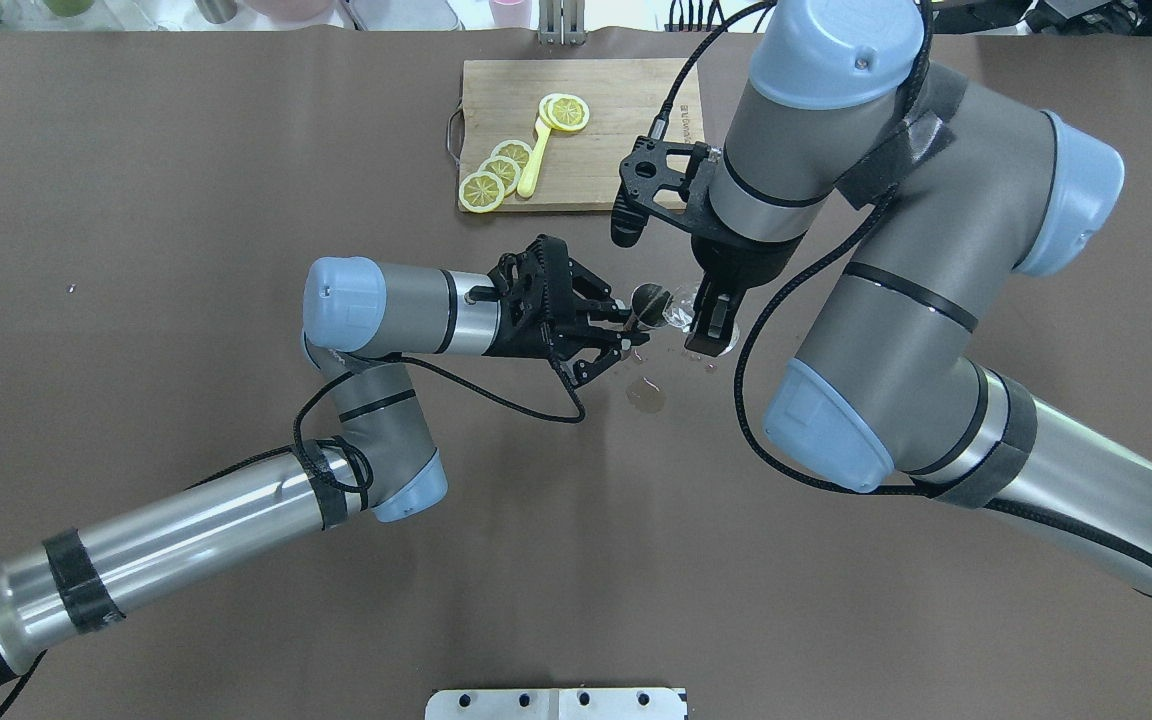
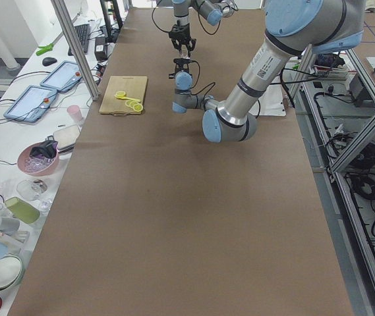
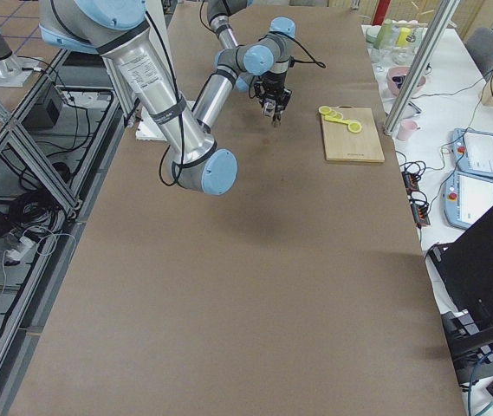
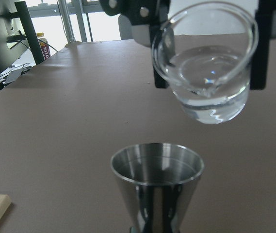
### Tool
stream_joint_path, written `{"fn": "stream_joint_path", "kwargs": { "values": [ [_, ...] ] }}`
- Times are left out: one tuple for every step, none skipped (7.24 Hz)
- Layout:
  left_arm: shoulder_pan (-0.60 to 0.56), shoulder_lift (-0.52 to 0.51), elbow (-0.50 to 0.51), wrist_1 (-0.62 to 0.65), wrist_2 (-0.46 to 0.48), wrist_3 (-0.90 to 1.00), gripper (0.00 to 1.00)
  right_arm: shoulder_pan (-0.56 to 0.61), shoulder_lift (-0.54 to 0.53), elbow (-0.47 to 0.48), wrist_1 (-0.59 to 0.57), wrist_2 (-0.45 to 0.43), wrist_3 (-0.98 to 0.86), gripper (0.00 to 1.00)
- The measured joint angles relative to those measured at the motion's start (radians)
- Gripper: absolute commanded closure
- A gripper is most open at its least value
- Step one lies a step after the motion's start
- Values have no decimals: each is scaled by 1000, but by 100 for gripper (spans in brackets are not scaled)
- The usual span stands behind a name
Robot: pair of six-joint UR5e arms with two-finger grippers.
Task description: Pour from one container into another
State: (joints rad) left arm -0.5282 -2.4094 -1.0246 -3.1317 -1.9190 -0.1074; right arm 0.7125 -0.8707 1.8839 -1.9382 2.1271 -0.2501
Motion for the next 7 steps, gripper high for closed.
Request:
{"fn": "stream_joint_path", "kwargs": {
  "values": [
    [1,1,0,-2,0,0,100,-1,5,-3,-19,-3,-9,100],
    [2,1,0,-3,1,0,100,-1,14,-11,-36,-6,-15,100],
    [4,1,0,-3,1,1,100,-1,30,-28,-52,-11,-22,100],
    [4,2,0,-4,3,1,100,-1,47,-47,-63,-18,-31,100],
    [5,2,-1,-4,6,1,100,-1,55,-60,-67,-22,-36,100],
    [5,1,-1,-4,8,2,100,-2,59,-69,-69,-25,-39,100],
    [5,2,-1,-4,9,2,100,-3,70,-85,-75,-27,-46,100]
  ]
}}
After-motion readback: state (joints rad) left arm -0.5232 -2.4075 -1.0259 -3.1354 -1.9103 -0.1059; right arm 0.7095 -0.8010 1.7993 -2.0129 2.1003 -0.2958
